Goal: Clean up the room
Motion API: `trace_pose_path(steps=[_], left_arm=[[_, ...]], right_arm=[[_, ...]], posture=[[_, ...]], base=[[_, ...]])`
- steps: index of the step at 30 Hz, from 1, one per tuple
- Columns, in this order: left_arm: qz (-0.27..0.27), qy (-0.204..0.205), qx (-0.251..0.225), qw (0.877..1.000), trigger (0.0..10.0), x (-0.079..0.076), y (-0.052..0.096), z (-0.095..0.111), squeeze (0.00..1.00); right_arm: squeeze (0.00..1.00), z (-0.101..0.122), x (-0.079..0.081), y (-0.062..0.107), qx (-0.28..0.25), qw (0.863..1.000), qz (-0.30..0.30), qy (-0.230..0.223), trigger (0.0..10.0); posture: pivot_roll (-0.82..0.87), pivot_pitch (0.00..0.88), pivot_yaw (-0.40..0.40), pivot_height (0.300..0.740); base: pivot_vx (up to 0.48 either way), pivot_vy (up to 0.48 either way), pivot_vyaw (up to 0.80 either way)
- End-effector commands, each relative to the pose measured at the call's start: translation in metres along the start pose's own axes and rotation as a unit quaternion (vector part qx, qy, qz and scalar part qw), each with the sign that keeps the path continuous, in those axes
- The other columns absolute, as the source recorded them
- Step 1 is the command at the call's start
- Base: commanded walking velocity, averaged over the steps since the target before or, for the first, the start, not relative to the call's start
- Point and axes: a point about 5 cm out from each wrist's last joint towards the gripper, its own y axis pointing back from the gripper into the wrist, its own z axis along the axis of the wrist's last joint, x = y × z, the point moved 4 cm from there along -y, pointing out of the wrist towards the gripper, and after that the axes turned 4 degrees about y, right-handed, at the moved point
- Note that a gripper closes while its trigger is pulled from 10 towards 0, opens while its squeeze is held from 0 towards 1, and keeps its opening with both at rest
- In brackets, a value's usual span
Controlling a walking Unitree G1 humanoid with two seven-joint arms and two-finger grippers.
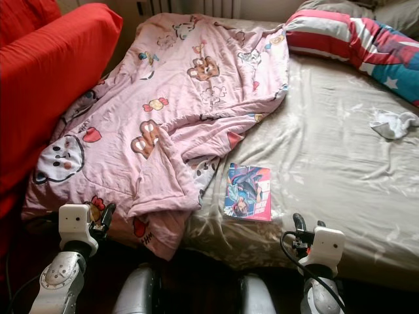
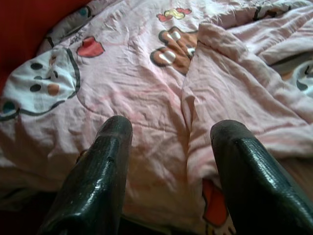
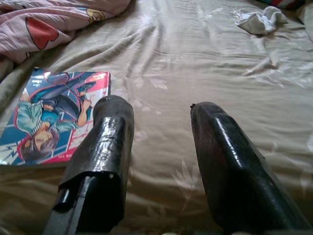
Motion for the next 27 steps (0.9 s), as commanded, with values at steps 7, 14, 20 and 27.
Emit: trace_pose_path(steps=[7,14,20,27], left_arm=[[0.004,0.006,0.01,1.0,10.0,0.001,0.004,-0.005,0.0],[-0.005,0.01,0.012,1.0,10.0,-0.001,0.004,-0.005,0.0],[-0.007,0.009,0.015,1.0,10.0,-0.001,0.003,-0.006,0.0],[-0.009,0.01,0.014,1.0,10.0,-0.001,0.002,-0.005,0.0]], right_arm=[[0.0,-0.005,0.0,0.003,0.012,1.0,0.003,0.007,10.0],[0.0,-0.006,0.001,0.002,0.014,1.0,0.002,0.006,10.0],[0.0,-0.009,0.004,0.003,0.02,1.0,0.004,0.005,10.0],[0.0,-0.013,0.009,0.0,0.036,0.999,0.007,0.003,10.0]], posture=[[-0.07,0.209,0.015,0.613],[-0.07,0.21,0.02,0.613],[-0.07,0.211,0.024,0.613],[-0.07,0.212,0.028,0.608]], base=[[0.0,0.0,0.0],[0.0,0.0,0.0],[0.0,0.0,0.0],[0.0,0.0,0.0]])
